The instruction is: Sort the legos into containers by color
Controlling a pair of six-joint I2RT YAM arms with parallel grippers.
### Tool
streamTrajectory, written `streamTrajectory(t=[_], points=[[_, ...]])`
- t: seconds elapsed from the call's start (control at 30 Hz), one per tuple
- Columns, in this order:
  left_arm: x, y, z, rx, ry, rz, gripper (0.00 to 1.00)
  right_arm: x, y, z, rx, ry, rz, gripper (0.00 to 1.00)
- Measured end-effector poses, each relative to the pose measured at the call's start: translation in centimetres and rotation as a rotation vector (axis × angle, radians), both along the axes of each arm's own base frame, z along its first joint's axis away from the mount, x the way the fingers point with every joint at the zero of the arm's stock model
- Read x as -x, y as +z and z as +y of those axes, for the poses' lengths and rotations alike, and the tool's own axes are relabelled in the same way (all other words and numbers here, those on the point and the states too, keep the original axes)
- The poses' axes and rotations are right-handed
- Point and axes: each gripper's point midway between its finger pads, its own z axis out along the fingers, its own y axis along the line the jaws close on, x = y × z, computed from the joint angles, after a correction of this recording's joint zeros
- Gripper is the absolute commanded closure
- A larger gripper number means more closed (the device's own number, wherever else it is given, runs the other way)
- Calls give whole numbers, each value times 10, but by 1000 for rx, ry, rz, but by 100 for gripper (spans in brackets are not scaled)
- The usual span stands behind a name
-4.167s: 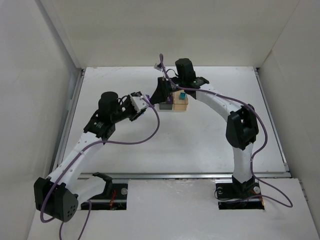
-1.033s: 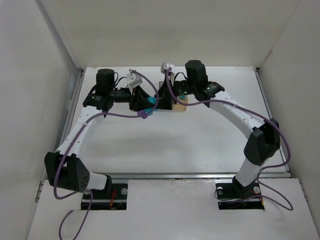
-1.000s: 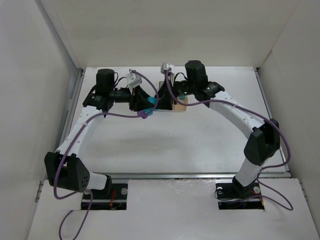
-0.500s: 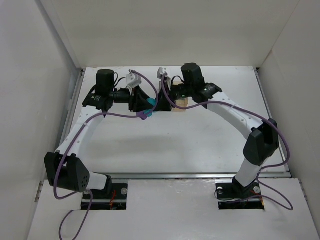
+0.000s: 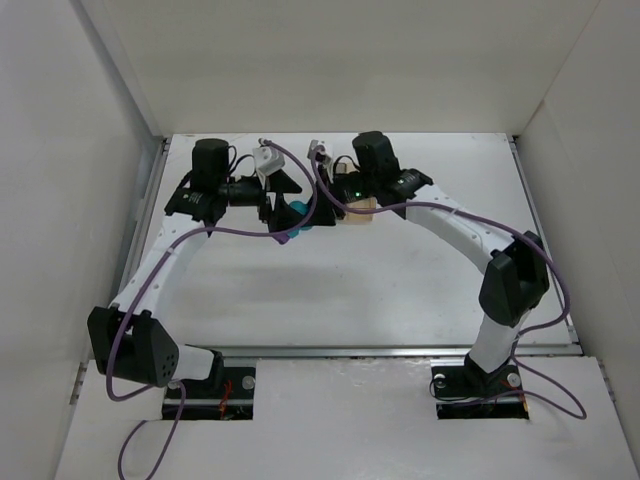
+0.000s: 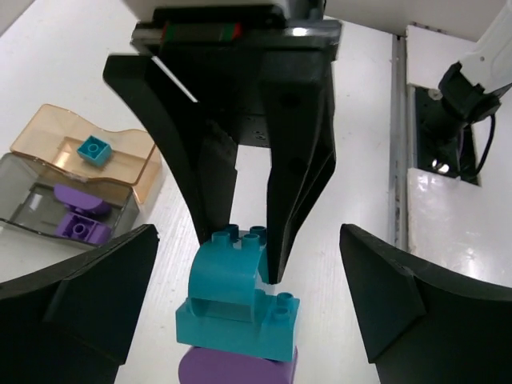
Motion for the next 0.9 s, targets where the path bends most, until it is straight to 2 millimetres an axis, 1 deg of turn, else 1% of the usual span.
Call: streamTrajectory(t=[0.03,0.1,0.2,0.27,0.4,0.47,0.57,0.67,0.73,0.77,0.8,0.9], points=[[0,0,1,-5,2,-10,0,-1,-4,1,8,-11,17,100],[1,0,2,-15,4,-26,0,-6,-9,-1,20,-42,60,100],[3,-4,6,-50,13,-55,0,-15,-10,-5,25,-90,109,100],[0,-8,11,-87,37,-84,0,-24,-9,-8,20,-132,138,100],[-14,-12,25,-194,151,-209,0,-43,1,-11,1,-222,198,100],[-14,-15,28,-246,194,-279,0,-50,6,-9,-11,-256,228,100],[-16,-20,27,-304,251,-348,0,-55,9,-5,-21,-286,269,100],[-26,-24,27,-345,304,-387,1,-56,9,-3,-22,-303,296,100],[-32,-27,30,-371,346,-405,7,-54,9,-2,-22,-307,307,100],[-36,-30,32,-385,366,-410,13,-54,9,-1,-23,-307,310,100],[-39,-32,35,-398,386,-415,27,-53,9,-1,-23,-306,312,100],[-49,-35,39,-424,424,-427,43,-51,10,1,-23,-302,316,100]])
